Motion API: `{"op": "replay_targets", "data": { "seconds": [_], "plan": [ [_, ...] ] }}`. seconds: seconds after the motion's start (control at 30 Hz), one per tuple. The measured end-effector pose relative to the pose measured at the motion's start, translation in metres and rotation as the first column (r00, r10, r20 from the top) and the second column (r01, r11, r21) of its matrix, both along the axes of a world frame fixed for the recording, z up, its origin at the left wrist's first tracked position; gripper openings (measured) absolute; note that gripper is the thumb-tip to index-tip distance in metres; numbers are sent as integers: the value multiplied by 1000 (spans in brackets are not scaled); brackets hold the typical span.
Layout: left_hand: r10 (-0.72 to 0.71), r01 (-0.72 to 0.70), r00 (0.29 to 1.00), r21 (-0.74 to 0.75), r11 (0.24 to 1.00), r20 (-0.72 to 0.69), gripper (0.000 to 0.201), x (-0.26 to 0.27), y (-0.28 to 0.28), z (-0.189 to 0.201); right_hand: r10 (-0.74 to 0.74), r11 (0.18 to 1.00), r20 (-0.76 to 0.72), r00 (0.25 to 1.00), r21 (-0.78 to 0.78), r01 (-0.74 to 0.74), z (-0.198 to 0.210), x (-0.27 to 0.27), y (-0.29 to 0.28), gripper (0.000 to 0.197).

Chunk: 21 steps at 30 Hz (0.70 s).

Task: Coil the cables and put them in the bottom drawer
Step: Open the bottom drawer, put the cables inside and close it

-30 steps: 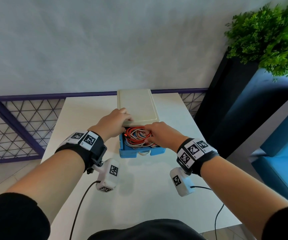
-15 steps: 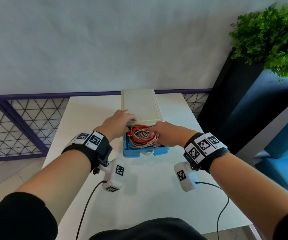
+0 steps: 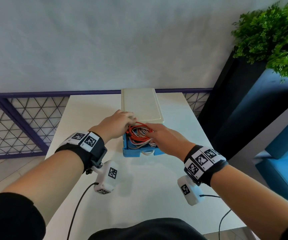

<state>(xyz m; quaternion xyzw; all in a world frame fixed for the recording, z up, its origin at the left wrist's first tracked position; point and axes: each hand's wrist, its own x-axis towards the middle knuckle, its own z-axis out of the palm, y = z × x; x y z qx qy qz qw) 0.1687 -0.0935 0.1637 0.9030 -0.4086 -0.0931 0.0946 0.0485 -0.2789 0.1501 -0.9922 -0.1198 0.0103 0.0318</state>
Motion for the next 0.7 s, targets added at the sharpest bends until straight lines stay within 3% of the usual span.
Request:
{"op": "replay_targets", "data": {
  "seconds": [0.1,0.23,0.33,0.53,0.63,0.7],
  "plan": [
    [-22,22,1000,11,1000,-20,47,-2,5,-1,12,997,-83,996,76,-6,5,-2,-2,35],
    [-104,105,994,-13,994,37,42,-3,16,-5,-8,999,-140,990,32,12,16,-6,-2,29],
    [-74,74,996,5,997,49,45,-8,16,-8,-35,999,-140,990,-1,36,17,-6,0,31],
    [-19,15,998,77,997,54,85,-26,12,-10,-56,987,-12,998,-150,53,5,3,11,26],
    [-43,45,999,60,997,-27,90,-31,15,-16,-80,984,17,997,-155,82,2,6,20,24],
    [-8,-5,988,-81,997,-153,80,-31,15,-18,-99,987,23,995,-129,101,0,6,22,23]
  ]
}}
